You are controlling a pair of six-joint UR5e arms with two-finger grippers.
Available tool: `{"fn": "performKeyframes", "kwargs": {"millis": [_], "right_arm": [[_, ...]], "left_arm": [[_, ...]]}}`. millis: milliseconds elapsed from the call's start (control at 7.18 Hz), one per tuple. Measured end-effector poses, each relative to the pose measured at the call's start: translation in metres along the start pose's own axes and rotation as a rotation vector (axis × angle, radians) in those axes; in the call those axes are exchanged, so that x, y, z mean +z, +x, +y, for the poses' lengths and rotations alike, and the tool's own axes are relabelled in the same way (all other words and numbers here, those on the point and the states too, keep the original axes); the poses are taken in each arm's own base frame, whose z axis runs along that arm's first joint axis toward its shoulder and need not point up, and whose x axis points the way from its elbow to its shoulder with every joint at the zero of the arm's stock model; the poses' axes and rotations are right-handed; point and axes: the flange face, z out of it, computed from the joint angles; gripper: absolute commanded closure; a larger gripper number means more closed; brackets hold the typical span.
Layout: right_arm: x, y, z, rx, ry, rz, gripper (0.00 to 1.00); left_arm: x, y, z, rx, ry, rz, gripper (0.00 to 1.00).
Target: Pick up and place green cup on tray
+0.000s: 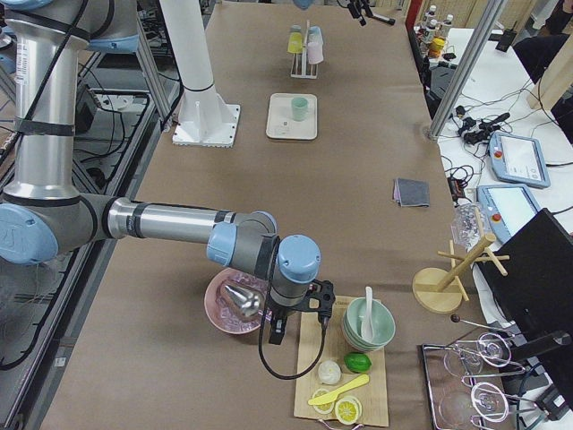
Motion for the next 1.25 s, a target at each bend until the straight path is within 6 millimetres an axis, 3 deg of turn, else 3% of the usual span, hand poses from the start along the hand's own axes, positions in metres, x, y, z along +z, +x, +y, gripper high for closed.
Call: {"fn": "performKeyframes", "kwargs": {"millis": [278,557,835,1253], "right_arm": [[0.001,0.001,0.001,0.002,-0.002,0.000,0.01],[0.001,0.001,0.000,0.002,-0.003,0.000,0.01],[0.001,0.001,0.000,0.002,-0.003,0.000,0.01],[0.002,0.001,0.000,0.004,-0.003,0.000,0.01]], "left_arm": [[-0.018,-0.107,0.013,-0.131,-0.151,0.001,0.02],[-0.052,-0.189,0.029,-0.236,-0.285,-0.065,0.02],[-0.079,-0.248,0.040,-0.173,-0.443,-0.119,0.02],[-0.085,-0.295,0.070,-0.193,-0.581,-0.186,0.02]]}}
